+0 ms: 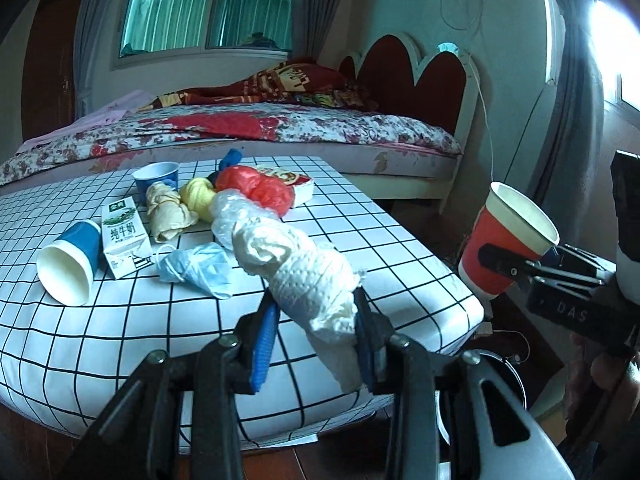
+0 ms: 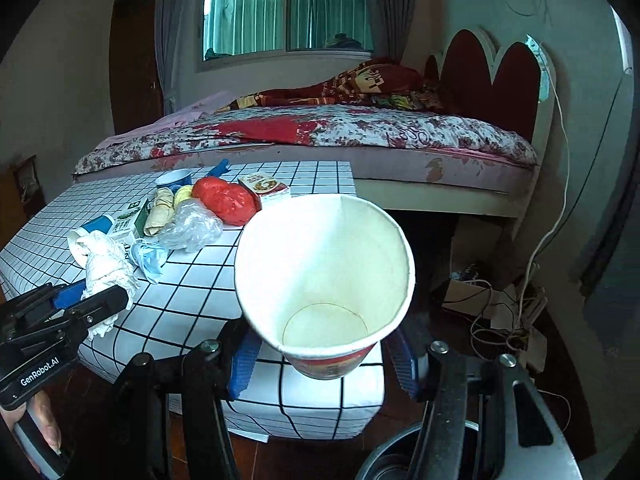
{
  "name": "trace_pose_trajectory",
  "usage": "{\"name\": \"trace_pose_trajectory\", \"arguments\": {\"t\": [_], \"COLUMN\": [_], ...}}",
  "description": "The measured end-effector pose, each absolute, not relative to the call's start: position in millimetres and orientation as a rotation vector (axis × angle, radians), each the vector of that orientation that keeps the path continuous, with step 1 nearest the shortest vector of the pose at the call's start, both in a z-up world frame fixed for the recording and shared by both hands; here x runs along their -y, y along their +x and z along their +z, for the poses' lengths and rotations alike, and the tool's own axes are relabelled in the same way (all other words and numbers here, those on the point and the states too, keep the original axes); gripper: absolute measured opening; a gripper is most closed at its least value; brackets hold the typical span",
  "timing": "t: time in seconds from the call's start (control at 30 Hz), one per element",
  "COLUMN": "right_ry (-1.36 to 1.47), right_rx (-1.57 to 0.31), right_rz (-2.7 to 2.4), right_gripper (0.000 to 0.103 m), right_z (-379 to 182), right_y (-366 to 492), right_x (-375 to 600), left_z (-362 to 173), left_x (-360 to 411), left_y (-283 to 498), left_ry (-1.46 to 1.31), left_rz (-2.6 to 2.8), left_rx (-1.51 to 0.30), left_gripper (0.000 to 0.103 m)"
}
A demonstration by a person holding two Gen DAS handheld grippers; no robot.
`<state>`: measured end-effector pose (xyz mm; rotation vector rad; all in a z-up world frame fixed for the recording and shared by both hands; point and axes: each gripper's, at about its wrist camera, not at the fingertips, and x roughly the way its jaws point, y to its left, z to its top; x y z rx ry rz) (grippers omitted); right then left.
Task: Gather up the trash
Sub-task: 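Carry the tissue and red cup in both tools over the black bin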
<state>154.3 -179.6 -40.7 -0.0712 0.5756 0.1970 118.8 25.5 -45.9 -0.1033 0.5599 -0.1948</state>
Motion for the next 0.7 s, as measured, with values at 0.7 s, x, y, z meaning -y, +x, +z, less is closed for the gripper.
{"name": "trace_pose_trajectory", "arguments": {"t": [0.7], "right_ry": [-0.029], "right_rx": [-0.744], "right_rz": [0.056], "right_gripper": [0.06], "right_z": [-101], "right_y": [77], "right_x": [319], "left_z": [-83], "left_x": [148], "left_y": [85], "left_ry": [-0.001], "left_rz": [-0.628], "left_rx": [-0.738], "left_gripper": [0.037]}}
